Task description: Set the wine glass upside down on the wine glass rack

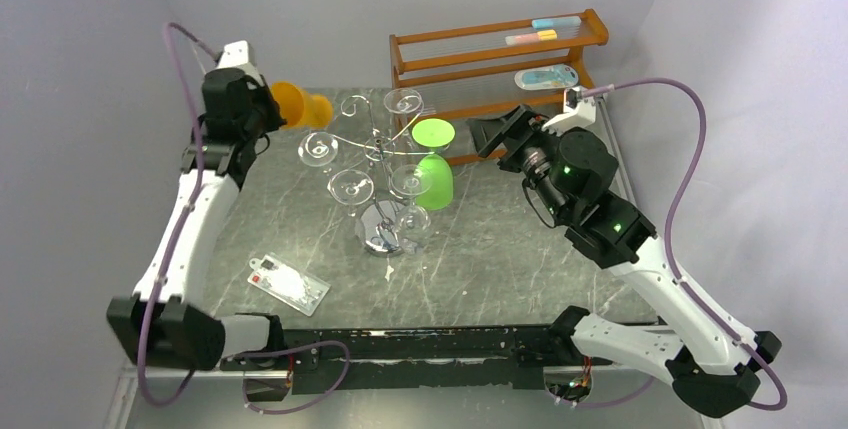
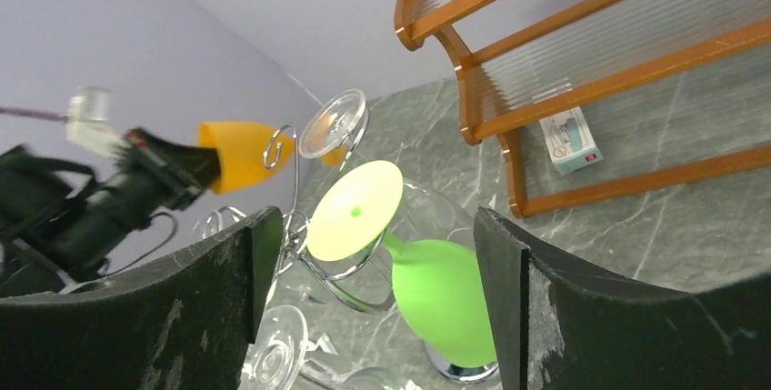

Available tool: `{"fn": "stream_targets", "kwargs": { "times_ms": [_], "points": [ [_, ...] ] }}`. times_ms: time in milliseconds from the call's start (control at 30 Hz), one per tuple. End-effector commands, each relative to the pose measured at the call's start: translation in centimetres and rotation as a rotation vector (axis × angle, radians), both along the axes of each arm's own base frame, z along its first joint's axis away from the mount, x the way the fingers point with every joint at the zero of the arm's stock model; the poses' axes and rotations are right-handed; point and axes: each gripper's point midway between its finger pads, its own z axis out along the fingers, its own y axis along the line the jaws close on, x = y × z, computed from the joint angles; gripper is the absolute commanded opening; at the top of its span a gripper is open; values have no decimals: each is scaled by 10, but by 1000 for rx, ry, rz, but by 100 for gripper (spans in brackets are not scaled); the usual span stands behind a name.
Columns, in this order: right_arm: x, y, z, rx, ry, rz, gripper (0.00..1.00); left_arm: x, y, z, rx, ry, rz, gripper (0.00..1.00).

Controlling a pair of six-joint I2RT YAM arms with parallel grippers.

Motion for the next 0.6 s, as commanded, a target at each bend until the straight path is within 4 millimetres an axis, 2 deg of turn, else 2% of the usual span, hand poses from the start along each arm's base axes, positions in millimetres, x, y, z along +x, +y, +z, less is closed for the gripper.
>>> {"fn": "stream_targets", "kwargs": {
  "times_ms": [0, 133, 300, 400, 567],
  "points": [
    [-5, -4, 19, 97, -57, -4, 82, -17, 11, 90, -69, -288, 82, 5],
    [-12, 9, 34, 168, -89, 77, 83, -42, -7, 145, -144, -448, -25, 5],
    [-23, 41, 50, 265, -109, 248, 83, -80, -34, 205, -285, -638, -182, 5],
    [-25, 56, 59, 342, -97, 312, 82, -100, -52, 231, -357, -720, -295, 5],
    [-31, 72, 84, 470, -111, 404, 80, -129, -82, 255, -507, -826, -505, 5]
  ]
}}
